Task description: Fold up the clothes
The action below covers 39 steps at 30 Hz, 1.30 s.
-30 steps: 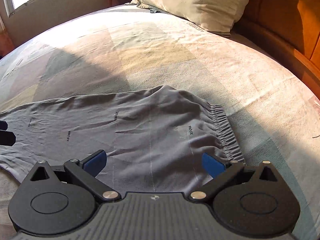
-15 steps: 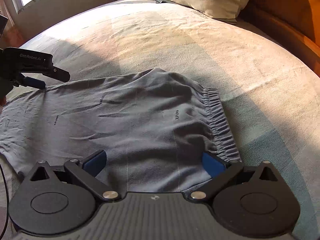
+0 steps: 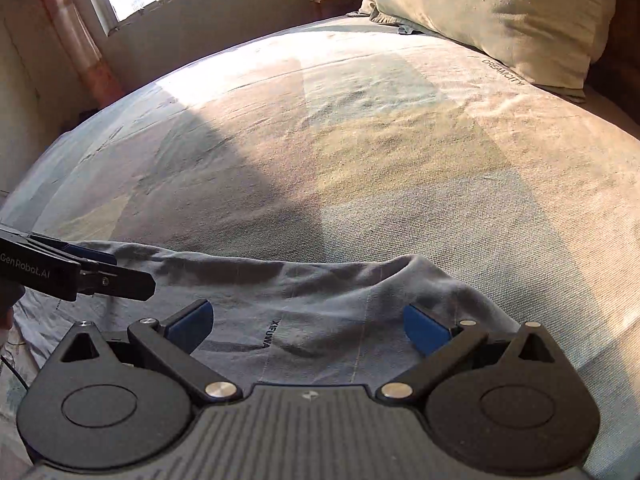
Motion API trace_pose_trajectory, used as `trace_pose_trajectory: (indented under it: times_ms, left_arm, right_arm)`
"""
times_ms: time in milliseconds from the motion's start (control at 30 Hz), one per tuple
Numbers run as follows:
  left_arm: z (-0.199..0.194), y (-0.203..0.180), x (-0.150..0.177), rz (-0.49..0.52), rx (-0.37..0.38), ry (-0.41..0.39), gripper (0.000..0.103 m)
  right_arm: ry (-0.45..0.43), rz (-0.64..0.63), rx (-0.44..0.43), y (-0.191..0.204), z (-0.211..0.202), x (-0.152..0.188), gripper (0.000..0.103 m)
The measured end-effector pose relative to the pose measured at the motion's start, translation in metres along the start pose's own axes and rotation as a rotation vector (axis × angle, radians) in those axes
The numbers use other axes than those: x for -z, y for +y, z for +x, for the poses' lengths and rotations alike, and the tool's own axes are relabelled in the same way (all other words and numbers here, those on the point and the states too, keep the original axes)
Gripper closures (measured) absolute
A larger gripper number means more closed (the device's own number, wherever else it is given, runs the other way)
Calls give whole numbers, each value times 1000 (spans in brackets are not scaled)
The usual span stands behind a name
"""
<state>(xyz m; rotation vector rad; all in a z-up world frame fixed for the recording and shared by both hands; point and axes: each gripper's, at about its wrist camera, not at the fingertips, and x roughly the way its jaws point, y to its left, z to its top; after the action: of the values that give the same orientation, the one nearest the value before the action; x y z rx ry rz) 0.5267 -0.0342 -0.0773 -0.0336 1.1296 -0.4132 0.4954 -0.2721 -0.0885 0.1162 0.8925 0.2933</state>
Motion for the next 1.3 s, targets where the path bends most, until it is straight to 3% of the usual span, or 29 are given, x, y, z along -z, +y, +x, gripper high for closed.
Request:
trace_pose_trajectory:
  times_ms: [133,233,400,533,700,800,933,1200,1300]
  left_arm:
    - [3,1,-15,55,-15,-18,6]
    - [-1,1,-23,38,-8,-18,6]
    - [-27,-5,-17,63,29,-16,6]
    - [-60,-16,8,153,7,27,6]
    - [-110,-26,60,282,18,116,6]
    - [-141,-31,105,384,-6,158,6]
    - [-171,-37,177,477,7,197,6]
    - [-189,-61,315,570,156,257,6]
    - [-179,-68,350,615,175,217,6]
  right_arm:
    - [13,-53,61,-3,9,-7,0]
    - [35,-40,124,-7,9,-9,0]
    - [16,-18,79,-2,-35,-3,0]
    - [43,-31,77,9,-80,30,0]
    - [203,10,46,25,-108,97,0]
    - [264,-19,70,42,-110,133,0]
    - [229,-186,166,70,-106,157,0]
    - [155,-167,178,67,-109,163,0]
    - [107,-171,176,67,-112,169,0]
